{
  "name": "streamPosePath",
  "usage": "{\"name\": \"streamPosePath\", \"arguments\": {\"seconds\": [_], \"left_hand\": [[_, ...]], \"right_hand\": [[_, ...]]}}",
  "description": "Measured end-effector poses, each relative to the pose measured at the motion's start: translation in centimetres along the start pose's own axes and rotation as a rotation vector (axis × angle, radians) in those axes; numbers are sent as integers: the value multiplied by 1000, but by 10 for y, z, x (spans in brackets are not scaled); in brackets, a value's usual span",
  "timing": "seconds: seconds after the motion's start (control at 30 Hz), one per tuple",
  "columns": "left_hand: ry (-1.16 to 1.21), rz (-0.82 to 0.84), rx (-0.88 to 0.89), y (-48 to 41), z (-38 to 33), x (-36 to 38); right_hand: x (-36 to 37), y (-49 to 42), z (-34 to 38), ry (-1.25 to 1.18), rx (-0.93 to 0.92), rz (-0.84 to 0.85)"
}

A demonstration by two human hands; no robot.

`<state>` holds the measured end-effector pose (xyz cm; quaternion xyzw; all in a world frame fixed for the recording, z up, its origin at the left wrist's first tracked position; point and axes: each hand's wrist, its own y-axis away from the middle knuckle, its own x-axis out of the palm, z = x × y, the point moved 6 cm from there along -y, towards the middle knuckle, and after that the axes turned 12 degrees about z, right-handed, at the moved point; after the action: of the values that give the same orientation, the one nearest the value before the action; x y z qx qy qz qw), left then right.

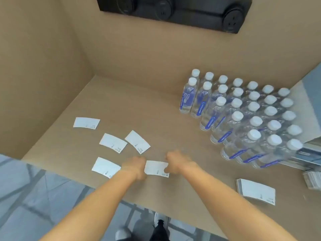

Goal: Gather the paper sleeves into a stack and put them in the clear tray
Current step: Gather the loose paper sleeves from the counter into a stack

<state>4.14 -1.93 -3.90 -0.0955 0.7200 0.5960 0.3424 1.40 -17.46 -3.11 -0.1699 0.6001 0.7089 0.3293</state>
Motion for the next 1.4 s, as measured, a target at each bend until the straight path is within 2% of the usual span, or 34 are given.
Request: {"name": "streamPosePath", "arguments": {"seconds": [0.2,0.4,0.63,0.8,1.0,1.4], "left_hand": [[121,-96,59,-11,8,14],[67,-150,174,-21,17,4],[-229,-209,338,-23,23,-32],[-353,-262,412,-35,53,-100],[-389,-250,413,-55,82,-138],[-323,-172,482,-92,101,-123]], "right_hand": [[24,-9,6,-11,-23,-94],[37,-14,5,-51,-71,-146],[26,-21,16,-85,-45,-224],[-9,-34,46,-280,7,-364],[-28,-63,75,-414,54,-428],[-7,-87,88,-436,208,-419]]}}
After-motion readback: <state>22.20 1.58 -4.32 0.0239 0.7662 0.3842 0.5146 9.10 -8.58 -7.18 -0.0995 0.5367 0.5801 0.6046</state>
